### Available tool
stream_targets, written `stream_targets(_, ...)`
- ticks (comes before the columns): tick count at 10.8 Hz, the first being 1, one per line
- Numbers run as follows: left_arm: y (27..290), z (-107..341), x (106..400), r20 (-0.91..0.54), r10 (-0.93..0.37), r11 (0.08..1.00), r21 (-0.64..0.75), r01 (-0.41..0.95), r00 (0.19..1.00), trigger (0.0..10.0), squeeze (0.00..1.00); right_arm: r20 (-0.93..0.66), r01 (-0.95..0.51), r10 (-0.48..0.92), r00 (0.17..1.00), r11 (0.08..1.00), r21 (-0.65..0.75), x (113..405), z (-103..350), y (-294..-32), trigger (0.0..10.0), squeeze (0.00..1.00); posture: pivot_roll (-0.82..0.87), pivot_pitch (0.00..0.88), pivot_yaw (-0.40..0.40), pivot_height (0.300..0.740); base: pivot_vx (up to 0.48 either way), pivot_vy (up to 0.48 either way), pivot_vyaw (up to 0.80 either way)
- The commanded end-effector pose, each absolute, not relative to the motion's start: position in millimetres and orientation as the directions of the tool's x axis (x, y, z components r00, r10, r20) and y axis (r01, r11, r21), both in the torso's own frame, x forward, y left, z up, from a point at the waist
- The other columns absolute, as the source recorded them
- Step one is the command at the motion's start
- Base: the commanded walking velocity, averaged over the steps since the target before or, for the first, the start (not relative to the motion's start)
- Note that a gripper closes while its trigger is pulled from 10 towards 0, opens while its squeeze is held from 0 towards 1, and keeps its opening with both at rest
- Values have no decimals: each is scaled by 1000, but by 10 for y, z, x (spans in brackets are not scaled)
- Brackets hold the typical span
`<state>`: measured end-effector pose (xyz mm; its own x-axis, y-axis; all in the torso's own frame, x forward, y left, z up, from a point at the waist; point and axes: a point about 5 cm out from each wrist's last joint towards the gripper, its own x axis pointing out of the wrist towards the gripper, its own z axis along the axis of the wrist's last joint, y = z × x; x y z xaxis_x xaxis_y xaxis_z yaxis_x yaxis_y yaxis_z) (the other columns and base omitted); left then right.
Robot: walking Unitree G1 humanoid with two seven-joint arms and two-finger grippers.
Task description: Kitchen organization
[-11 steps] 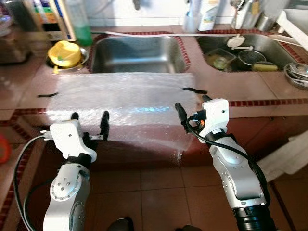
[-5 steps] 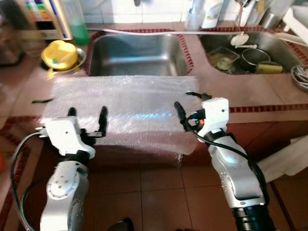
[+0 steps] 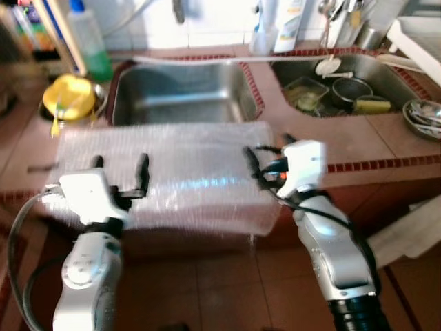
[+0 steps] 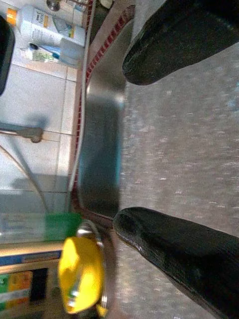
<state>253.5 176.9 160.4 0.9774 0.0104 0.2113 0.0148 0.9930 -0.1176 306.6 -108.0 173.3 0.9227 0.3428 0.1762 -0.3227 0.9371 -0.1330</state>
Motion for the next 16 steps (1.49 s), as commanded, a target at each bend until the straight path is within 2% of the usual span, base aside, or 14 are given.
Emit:
stream_targets(1,1721,1622,2525,217,-8,993,-117,34,976,10000,0,189,-306,329,925,942,-142,3060,1767,-1146,10000,0,-29,182,9,740,401,0,0)
stream_targets(3,1741,1640,2524,219,0,994,-106,24,976,10000,0,199,-318,341,919,938,-140,3046,1785,-1122,10000,0,-25,184,12,740,381,0,0)
stream_targets(6,1742,1633,2516,212,-3,994,-106,26,977,10000,0,206,-322,346,915,936,-144,3040,1794,-1112,10000,0,-24,186,15,740,338,0,538)
stream_targets(13,1767,1639,2482,207,20,996,-95,0,978,10000,0,213,-324,352,912,933,-155,3070,1821,-1130,10000,0,-24,205,24,740,0,0,0)
stream_targets(16,1694,1617,2501,203,4,995,-101,17,979,10000,0,213,-340,368,905,927,-157,3064,1819,-1096,10000,0,-25,193,20,740,0,0,0)
